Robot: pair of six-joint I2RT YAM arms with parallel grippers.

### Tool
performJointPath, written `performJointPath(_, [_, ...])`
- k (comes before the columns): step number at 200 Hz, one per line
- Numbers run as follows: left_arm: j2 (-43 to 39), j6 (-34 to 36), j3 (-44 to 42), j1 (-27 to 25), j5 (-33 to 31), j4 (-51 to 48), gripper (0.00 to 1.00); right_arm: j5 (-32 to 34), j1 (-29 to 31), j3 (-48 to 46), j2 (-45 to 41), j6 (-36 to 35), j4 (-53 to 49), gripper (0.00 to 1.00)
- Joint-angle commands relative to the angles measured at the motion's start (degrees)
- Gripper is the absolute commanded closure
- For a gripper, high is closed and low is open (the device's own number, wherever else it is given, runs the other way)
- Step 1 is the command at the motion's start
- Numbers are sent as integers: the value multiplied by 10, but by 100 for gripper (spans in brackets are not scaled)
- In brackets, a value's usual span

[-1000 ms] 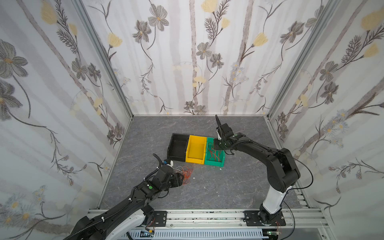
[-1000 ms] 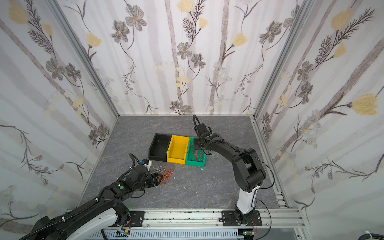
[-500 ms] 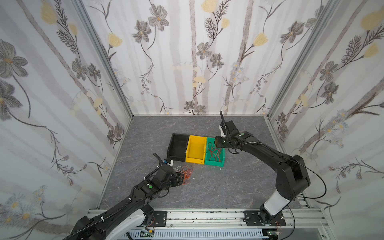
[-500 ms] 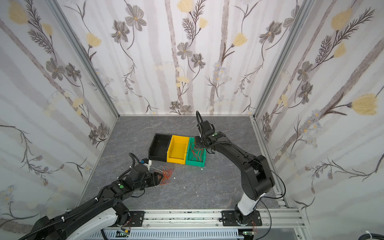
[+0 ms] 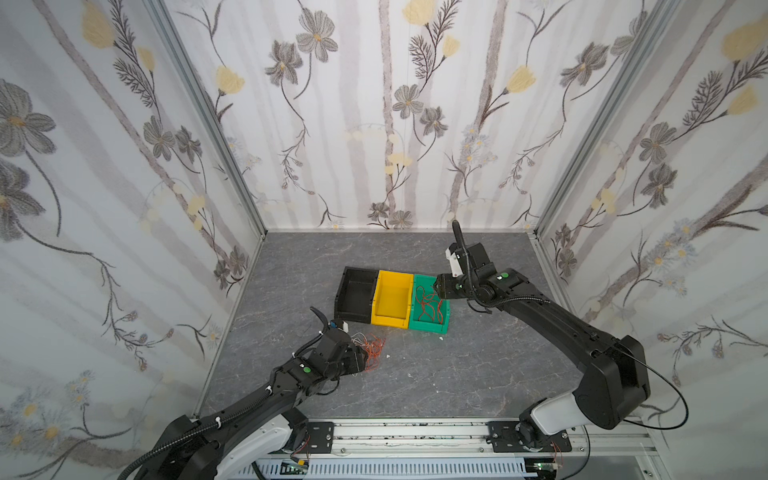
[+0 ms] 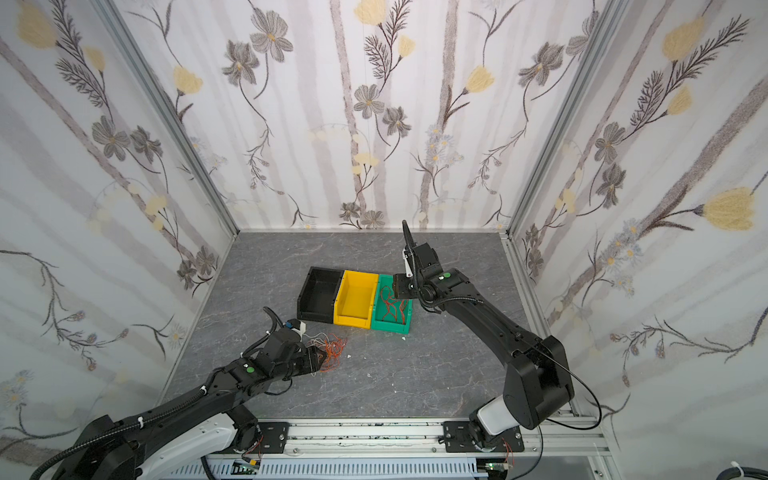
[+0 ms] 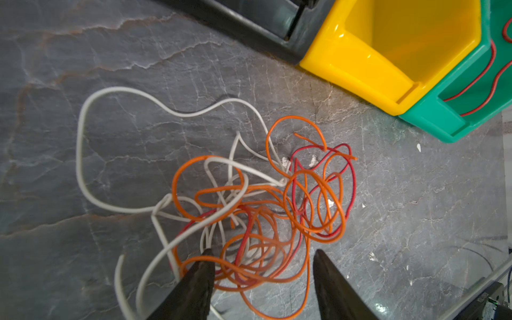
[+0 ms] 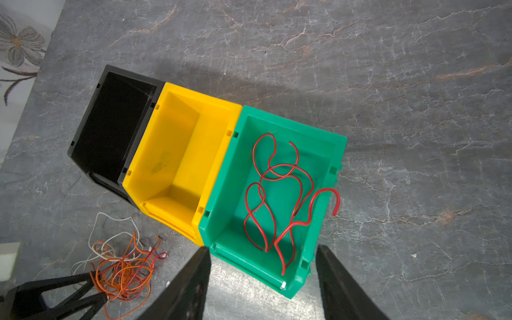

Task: Untangle the cables
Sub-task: 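Move the right gripper back down to the wire pile beside the left gripper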

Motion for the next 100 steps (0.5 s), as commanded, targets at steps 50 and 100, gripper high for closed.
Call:
performJointPath(50, [40,-2,2,-22,16,68,76,-107,65,-85,2,56,98,38])
performJointPath(100, [31,9,25,-67,27,82,92,-149,115,-147,6,126,184,38])
